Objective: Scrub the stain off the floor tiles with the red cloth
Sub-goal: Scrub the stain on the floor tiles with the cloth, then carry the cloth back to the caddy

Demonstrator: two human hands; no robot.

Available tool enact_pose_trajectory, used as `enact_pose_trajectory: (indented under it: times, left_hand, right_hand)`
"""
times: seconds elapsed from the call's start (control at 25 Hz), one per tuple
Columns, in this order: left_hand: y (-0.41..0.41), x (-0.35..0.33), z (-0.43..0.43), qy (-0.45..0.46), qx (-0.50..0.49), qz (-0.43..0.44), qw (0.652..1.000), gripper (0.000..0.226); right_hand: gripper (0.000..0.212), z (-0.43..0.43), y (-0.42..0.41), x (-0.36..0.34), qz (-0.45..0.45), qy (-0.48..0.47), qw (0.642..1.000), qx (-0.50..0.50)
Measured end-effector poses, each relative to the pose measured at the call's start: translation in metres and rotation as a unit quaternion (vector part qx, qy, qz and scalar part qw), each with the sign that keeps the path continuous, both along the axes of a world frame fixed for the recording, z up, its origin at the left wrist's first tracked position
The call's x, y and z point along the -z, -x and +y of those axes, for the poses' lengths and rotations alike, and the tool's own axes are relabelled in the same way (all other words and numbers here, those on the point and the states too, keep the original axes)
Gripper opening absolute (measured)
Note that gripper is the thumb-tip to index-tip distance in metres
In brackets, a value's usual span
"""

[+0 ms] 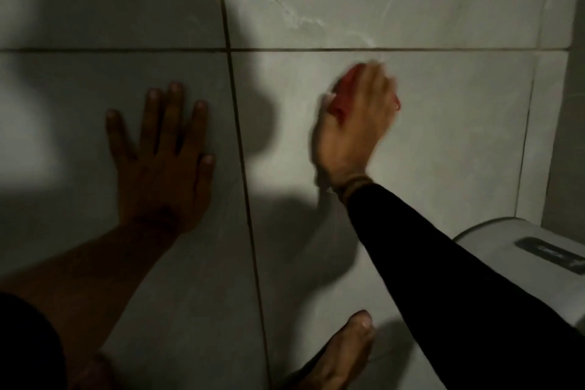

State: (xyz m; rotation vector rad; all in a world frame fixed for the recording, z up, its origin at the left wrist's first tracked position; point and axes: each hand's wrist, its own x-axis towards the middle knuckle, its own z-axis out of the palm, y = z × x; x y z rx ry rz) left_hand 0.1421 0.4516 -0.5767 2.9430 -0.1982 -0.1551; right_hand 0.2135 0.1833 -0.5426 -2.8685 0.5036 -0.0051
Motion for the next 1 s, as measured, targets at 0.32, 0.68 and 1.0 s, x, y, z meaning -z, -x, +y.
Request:
enact_pose_trajectory:
  times: [0.32,0.68,1.0]
  left_hand:
    - [0.000,0.003,0.001,-0.012,-0.005,-0.010,1.000,0.074]
    - [-0.010,-0.055,-0.005,-0.076,0.014,0.153,0.985,0.074]
    - [-0.013,-0.218,-0.132,0.097,-0.072,0.479,0.870,0.077]
  right_hand:
    - [0.059,-0.038,0.063,-0.012,0.080,0.002,0.981,-0.177]
    - [0.090,0.041,0.140,-0.033,0.130,-0.121,0.951,-0.252]
    - [0.040,-0.030,0.206,-0.185,0.089,-0.540,0.752,0.368]
